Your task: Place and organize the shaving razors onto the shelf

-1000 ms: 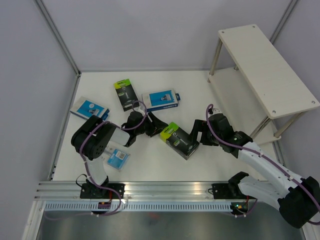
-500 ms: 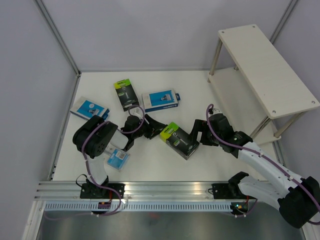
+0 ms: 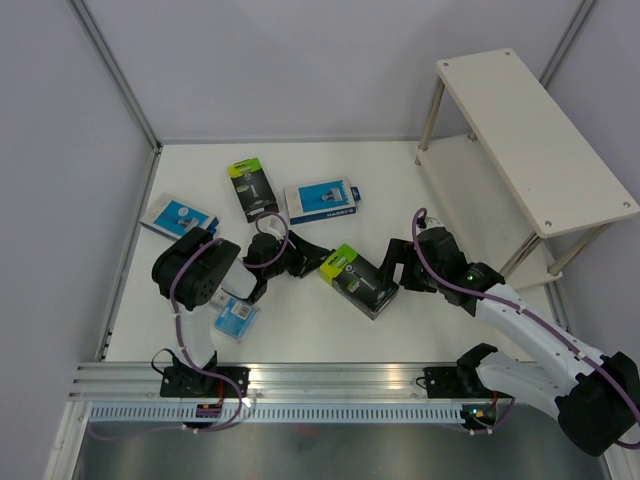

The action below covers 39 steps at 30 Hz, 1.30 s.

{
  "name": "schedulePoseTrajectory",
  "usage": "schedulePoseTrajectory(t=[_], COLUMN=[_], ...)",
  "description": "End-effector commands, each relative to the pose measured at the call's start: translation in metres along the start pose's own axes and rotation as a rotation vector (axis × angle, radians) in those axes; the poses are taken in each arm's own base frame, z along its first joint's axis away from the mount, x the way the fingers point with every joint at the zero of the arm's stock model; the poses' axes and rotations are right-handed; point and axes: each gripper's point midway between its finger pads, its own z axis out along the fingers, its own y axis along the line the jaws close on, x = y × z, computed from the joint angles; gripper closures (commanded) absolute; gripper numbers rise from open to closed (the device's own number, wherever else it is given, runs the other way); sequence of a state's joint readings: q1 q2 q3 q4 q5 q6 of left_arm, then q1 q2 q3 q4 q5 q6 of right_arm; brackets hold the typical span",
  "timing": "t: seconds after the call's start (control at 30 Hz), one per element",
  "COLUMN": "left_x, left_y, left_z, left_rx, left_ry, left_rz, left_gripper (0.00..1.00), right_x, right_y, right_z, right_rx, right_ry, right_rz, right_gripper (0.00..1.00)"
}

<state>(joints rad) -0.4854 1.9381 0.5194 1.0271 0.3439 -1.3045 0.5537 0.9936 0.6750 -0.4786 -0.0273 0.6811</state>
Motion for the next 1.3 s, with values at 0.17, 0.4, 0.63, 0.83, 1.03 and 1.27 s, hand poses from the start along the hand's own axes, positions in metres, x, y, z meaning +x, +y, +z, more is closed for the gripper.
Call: schedulePoseTrajectory(t=[0.17, 0.4, 0.63, 0.83, 1.03, 1.27], left_x=[0.007, 0.014, 0.022, 0.022, 0.023, 0.017], left_y=[0.001, -0.002, -0.002, -0.01, -0.013, -0.023], left_z=[0.001, 0.003, 0.002, 0.005, 0.007, 0.001], left_rx=[0.008, 0.026, 0.027, 0.056, 0.071, 0.118], left_ry=[0.03, 0.059, 0.08, 0.081, 0.07, 0.021], left_rz=[0.034, 0.033, 0.027, 0.026, 0.046, 0.096], left_gripper=[0.53, 0.57, 0.56, 0.7, 0.98, 0.98], right_x=[-0.004, -0.003, -0.004, -0.001, 0.001, -0.016], right_y=[0.003, 0.005, 0.006, 0.003, -0.001, 0.0], right_z=[0.004, 0.008, 0.008, 0.009, 0.009, 0.001], right_rx=[-0.01, -0.009, -0.021, -0.016, 0.002, 0.015], right_ry=[-0.011, -0.004, -0.013, -0.012, -0.009, -0.063], right_rz=[0.01, 0.014, 0.026, 0.035, 0.026, -0.043], right_gripper=[0.02, 0.02, 0.02, 0.02, 0.02, 0.02])
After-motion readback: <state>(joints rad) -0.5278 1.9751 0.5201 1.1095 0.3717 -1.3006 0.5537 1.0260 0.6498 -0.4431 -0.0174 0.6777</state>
